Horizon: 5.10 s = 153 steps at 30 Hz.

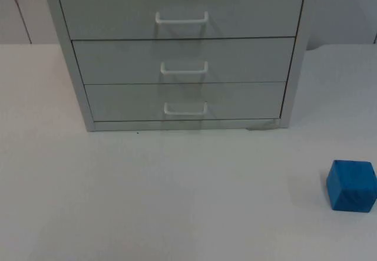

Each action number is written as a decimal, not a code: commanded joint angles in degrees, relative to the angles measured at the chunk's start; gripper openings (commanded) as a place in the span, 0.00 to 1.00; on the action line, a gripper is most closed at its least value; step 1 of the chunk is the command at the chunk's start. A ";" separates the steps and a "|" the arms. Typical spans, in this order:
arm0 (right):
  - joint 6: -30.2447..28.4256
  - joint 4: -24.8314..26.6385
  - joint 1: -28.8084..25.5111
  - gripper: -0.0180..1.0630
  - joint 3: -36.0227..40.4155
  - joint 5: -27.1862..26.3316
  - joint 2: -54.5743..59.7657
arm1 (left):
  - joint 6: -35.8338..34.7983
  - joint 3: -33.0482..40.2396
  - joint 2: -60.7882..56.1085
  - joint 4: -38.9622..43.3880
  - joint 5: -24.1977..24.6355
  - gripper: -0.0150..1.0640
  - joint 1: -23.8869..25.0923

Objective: Open the drawer with the left hand, place the block into the drawer with the right hand, then close the drawer with the left hand.

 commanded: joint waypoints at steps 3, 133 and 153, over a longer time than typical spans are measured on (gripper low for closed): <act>-0.02 0.04 -0.27 0.98 -2.42 -1.18 1.05 | 0.11 0.12 -0.21 -0.92 -0.33 0.99 0.09; -0.02 -0.30 -0.27 0.98 -6.83 -20.30 43.54 | -46.45 -29.35 117.70 99.95 -40.89 0.71 -48.53; -0.02 -0.43 -0.27 0.98 -6.83 -21.34 43.54 | -43.85 -35.78 125.80 99.95 -41.17 0.47 -45.75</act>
